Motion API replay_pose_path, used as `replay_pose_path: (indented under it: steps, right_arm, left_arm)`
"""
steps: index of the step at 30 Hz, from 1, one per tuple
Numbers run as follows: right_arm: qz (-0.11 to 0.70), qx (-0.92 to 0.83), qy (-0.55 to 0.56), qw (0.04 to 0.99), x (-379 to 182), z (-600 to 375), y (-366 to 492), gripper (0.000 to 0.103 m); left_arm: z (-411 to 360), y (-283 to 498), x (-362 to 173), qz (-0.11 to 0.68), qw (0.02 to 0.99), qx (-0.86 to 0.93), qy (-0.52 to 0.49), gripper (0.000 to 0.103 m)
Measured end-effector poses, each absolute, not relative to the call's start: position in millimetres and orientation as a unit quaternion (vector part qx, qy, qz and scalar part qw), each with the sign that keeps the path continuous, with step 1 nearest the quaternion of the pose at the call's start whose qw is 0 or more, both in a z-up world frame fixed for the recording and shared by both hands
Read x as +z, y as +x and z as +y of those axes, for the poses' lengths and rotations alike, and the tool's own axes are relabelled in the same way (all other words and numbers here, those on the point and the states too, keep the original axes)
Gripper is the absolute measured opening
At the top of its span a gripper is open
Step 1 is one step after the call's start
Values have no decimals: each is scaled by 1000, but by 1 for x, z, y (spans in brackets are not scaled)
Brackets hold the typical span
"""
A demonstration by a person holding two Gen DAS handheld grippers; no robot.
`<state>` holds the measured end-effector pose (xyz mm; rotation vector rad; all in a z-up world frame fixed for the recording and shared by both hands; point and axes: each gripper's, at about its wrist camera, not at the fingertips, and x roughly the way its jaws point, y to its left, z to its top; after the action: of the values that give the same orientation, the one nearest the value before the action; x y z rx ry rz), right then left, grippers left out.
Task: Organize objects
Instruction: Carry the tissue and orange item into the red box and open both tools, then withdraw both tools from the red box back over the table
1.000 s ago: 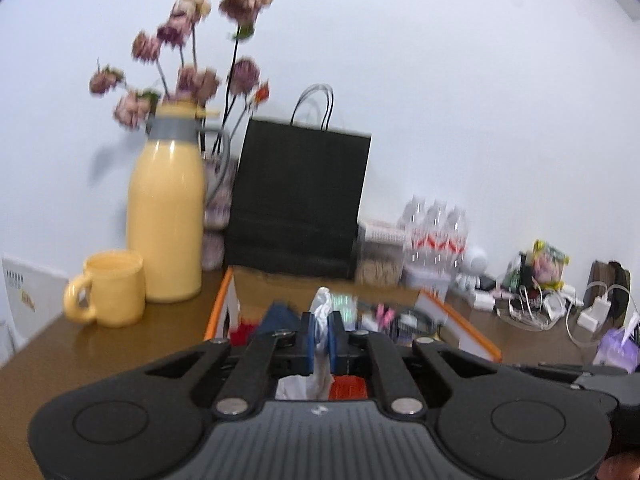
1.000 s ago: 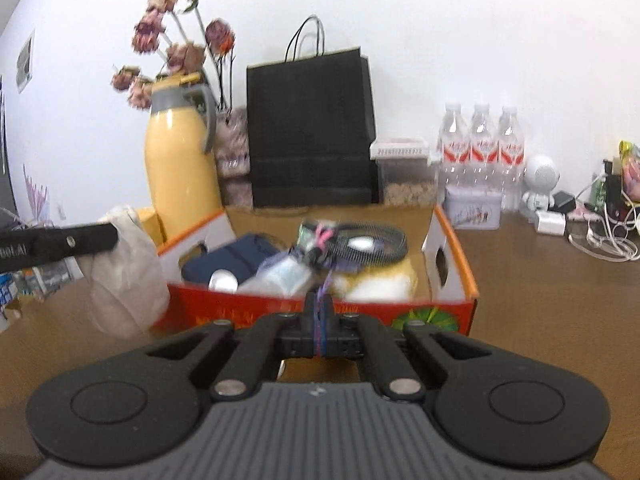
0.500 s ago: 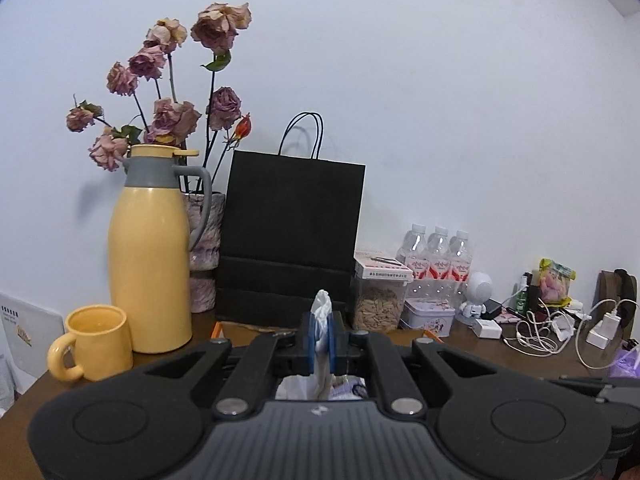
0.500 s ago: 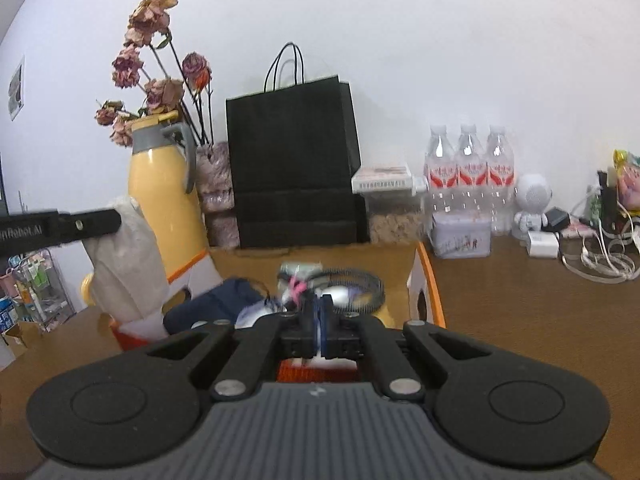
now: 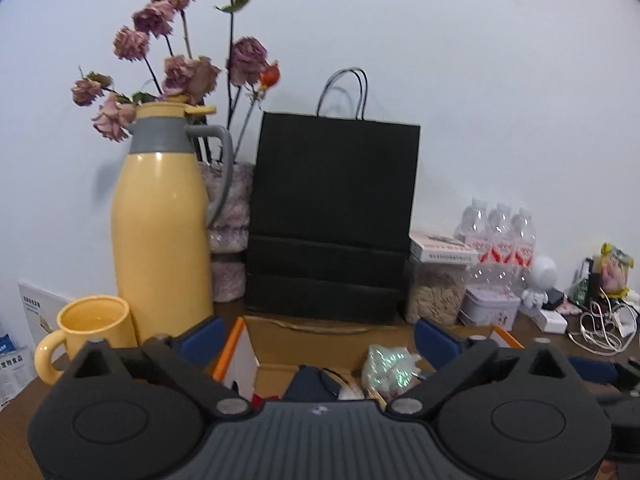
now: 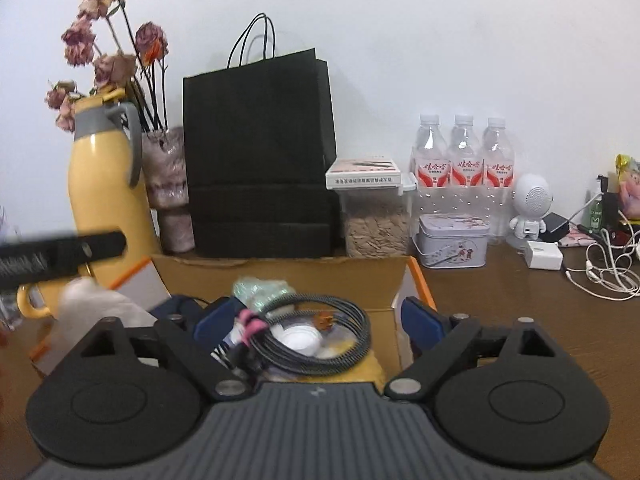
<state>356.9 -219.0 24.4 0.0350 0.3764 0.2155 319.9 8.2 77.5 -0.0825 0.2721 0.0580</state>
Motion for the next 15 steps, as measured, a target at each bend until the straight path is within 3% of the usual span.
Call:
replay_pose_path:
  steps: [2, 15]
  right_arm:
    - [190, 105, 18, 976, 23, -221, 355, 103]
    - [195, 96, -20, 976, 11, -243, 287, 103]
  left_arm:
    - [7, 319, 78, 144, 988, 37, -32, 103]
    - [-9, 230, 54, 190, 981, -42, 18, 103]
